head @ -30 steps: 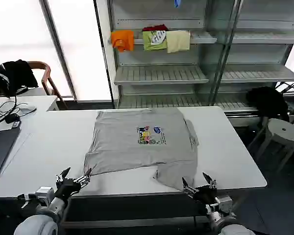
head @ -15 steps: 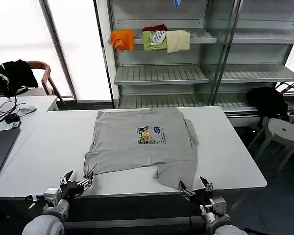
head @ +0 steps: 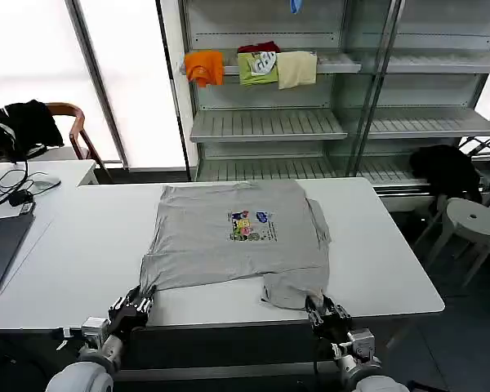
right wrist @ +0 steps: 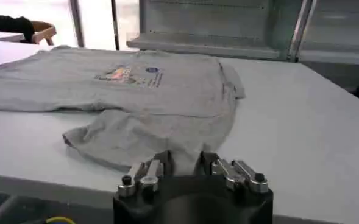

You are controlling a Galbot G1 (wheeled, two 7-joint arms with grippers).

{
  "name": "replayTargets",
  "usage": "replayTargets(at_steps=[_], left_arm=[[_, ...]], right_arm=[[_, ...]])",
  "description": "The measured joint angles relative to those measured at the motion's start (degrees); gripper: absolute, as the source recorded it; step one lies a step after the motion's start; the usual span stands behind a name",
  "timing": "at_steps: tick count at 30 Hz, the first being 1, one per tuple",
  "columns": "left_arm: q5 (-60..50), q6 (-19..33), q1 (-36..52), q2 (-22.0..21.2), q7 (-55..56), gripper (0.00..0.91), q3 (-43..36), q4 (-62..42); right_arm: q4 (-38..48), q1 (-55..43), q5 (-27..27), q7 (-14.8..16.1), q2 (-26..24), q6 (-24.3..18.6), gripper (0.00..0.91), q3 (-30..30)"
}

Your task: Fold and organize the clothes.

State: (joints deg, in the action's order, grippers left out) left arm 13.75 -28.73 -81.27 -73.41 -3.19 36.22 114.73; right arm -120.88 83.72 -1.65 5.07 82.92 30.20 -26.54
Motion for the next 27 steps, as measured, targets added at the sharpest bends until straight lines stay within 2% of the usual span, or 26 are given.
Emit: replayTargets(at_steps=[14,21,27], left_arm=[[1.77,2.42,2.21,-0.18,-1.85,0.0,1.19,0.79],[4.82,2.09,6.66,-0.07,-2.06,0.0,1.47,-0.27],[7.74,0.64,12.66,-0.95,-1.59,0.0,1.14,-3.22]], right_arm=[[-0.53,-4.29,-2.29,-0.9,2.05,-1.98,0.0,-0.22],[2.3,-11.6,-3.54,-1.88,3.47,-0.98,0.0,0.09],[8.72,-21.2,-4.45,-2.58,4.75,-0.1,0.0,0.33]])
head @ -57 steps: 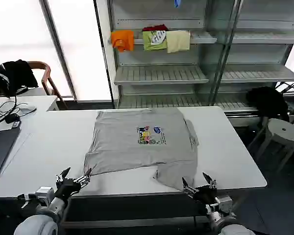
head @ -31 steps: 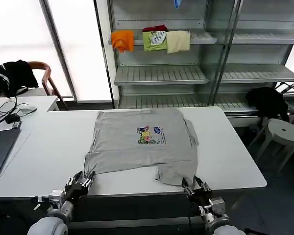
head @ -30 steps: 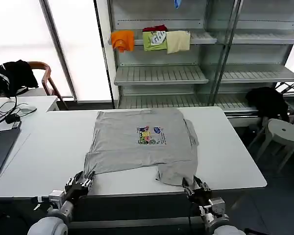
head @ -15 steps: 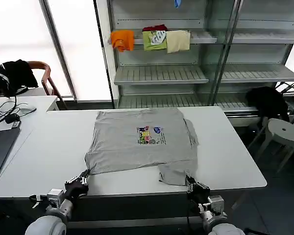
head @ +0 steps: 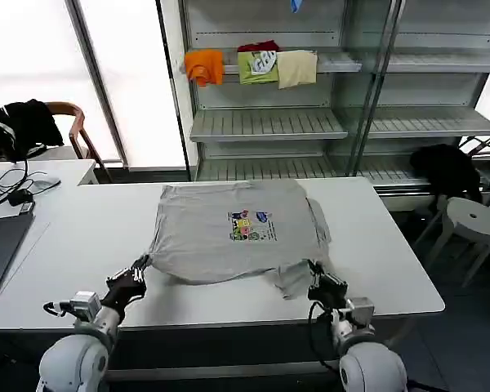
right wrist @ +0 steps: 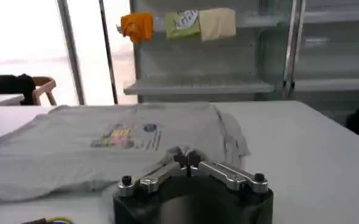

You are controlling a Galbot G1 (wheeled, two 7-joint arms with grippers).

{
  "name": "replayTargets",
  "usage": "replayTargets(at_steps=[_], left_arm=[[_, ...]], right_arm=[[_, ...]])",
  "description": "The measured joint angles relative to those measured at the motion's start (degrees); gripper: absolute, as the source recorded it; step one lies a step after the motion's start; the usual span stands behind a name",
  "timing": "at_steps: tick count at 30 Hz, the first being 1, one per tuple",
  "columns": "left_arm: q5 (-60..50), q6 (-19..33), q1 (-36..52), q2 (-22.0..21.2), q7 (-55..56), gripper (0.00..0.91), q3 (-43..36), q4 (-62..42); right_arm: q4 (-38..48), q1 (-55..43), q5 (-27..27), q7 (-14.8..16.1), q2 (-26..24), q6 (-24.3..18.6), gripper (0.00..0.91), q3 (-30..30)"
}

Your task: Fold and organize the clothes.

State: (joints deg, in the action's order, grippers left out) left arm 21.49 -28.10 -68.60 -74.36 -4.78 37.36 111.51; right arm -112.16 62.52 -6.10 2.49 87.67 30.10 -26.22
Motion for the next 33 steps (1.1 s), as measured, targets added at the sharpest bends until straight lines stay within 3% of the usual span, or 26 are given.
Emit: replayTargets(at_steps=[13,31,32,33], left_arm=[[0.58,-0.75,12.89,-2.9,1.3,0.0,-1.05,-10.97],[-3.77,0.97,22.38,-4.68,1.56,0.01,-1.88,-24.32],[-3.99,1.05,22.66,-4.71,1.52,0.312,-1.93,-24.75],[-4.31,1.2,22.94,-4.73,1.45,0.867,-1.98,-25.26]], right_arm=[[19.75,-17.78,1.35,0.96,3.11,-1.14,0.0,-0.46],[40.74,-31.81,4.06,2.23,4.52,-4.88,0.0,-0.6],[41.58,-32.32,4.24,2.18,4.52,-4.99,0.232,-0.61],[42.4,-32.78,4.42,2.13,4.52,-5.17,0.907,-0.63]])
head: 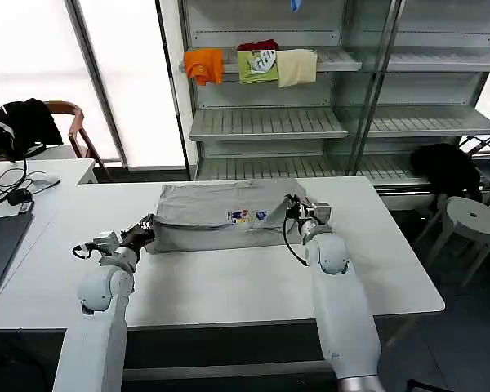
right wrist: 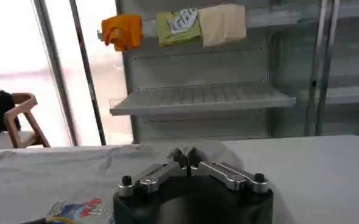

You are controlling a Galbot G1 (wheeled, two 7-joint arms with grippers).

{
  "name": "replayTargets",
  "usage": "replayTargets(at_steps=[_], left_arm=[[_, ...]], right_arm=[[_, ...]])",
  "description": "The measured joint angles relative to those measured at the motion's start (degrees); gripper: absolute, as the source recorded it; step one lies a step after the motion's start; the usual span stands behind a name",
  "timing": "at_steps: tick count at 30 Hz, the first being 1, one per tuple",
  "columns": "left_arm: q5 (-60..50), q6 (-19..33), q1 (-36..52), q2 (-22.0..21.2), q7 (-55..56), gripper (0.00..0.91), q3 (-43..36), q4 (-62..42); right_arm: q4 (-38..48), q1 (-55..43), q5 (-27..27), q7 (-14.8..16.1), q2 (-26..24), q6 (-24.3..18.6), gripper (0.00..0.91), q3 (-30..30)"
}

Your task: Fold and organize the clothes.

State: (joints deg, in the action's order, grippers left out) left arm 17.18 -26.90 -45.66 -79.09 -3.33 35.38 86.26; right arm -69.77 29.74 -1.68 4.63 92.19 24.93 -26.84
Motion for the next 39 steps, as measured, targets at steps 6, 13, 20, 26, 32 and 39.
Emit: replayTargets(at_steps=[6,13,20,26,32,39], left_arm=[[-2.01,0.79,0.69,0.03,0.03,0.907,-0.23,-2.31],[-3.81,1.05,0.76,0.59,0.13,0.907,0.09,-2.74],[-5.29,0.74,-0.64,1.48,0.06,0.907,0.4,-1.03],[-7.46,-0.48,-3.24,2.11,-0.63,0.907,-0.02,1.67],[-10.16,-1.5,-6.09,2.03,-1.57,0.907,-0.87,4.38],[-12.03,-1.8,-8.14,1.79,-1.85,0.907,-1.24,5.89]], right_arm=[[3.72,-1.53,1.4,-0.23,0.0,-1.9,0.907,-0.44],[4.67,-1.93,2.46,-0.54,0.0,-3.06,0.907,-1.6],[-0.28,1.36,2.71,0.79,0.0,-0.87,0.907,-1.81],[-7.94,7.26,3.1,1.94,-1.96,2.49,0.907,-2.56],[-13.84,12.71,3.42,2.38,-5.28,4.06,0.907,-4.05],[-17.08,17.13,3.89,3.12,-7.14,4.79,0.796,-5.03]])
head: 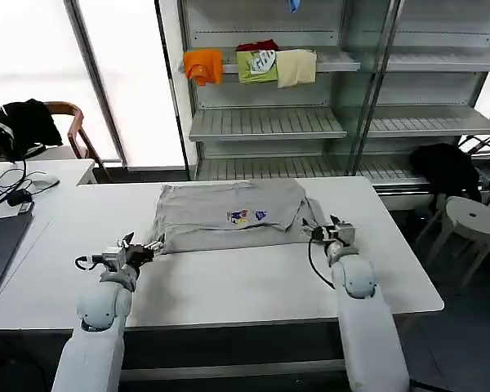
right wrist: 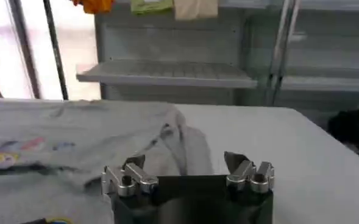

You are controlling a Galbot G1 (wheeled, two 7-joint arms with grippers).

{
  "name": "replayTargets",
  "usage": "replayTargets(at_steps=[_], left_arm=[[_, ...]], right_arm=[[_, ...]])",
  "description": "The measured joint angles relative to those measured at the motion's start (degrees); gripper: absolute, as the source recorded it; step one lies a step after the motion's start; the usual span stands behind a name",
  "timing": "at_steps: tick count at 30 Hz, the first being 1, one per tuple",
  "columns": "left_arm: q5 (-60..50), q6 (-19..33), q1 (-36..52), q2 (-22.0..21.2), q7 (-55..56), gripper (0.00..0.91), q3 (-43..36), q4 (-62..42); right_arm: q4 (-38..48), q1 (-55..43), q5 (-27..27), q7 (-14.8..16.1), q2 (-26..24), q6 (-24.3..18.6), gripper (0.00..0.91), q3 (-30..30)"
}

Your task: Fold and organize the clothes.

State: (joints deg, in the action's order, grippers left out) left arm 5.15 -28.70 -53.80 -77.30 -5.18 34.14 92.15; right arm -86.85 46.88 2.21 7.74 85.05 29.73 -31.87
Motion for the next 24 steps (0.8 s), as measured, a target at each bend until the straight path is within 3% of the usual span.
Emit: replayTargets(at_steps=[1,3,5,6,8,9,10,13,24], left_arm=[[-0.13,-0.03,-0.18,0.01,-0.07,0.907,-0.01,0.05],[-0.41,-0.13,-0.46,0.04,-0.09,0.907,-0.01,0.17],[-0.66,-0.22,-0.69,0.06,-0.11,0.907,-0.01,0.24],[-0.75,-0.25,-0.79,0.06,-0.13,0.907,-0.01,0.26],[-0.94,-0.3,-0.88,0.03,-0.16,0.453,-0.03,0.26],[-1.01,-0.34,-0.91,0.01,-0.19,0.141,-0.07,0.25],[-1.08,-0.39,-0.93,-0.02,-0.26,0.05,-0.09,0.22],[-1.19,-0.64,-1.04,-0.16,-0.6,0.01,-0.12,0.05],[-1.16,-1.31,-1.85,-0.38,-1.63,0.01,-0.32,0.27]], right_arm=[[-0.23,0.34,0.16,0.07,-0.11,0.03,0.756,-0.04],[-0.63,0.95,0.51,0.23,-0.23,0.08,0.564,-0.08],[-0.8,1.36,0.88,0.31,-0.22,0.08,0.161,-0.04],[-0.83,1.52,1.06,0.37,-0.19,0.03,0.01,-0.02],[-0.85,1.76,1.38,0.46,-0.16,-0.12,0.0,0.03],[-0.85,1.87,1.51,0.54,-0.16,-0.16,0.0,0.09],[-0.86,1.97,1.58,0.6,-0.16,-0.18,0.0,0.11],[-0.9,2.29,1.76,0.71,-0.2,-0.29,0.0,0.14],[-2.8,3.42,1.76,0.94,-0.63,0.49,0.0,0.62]])
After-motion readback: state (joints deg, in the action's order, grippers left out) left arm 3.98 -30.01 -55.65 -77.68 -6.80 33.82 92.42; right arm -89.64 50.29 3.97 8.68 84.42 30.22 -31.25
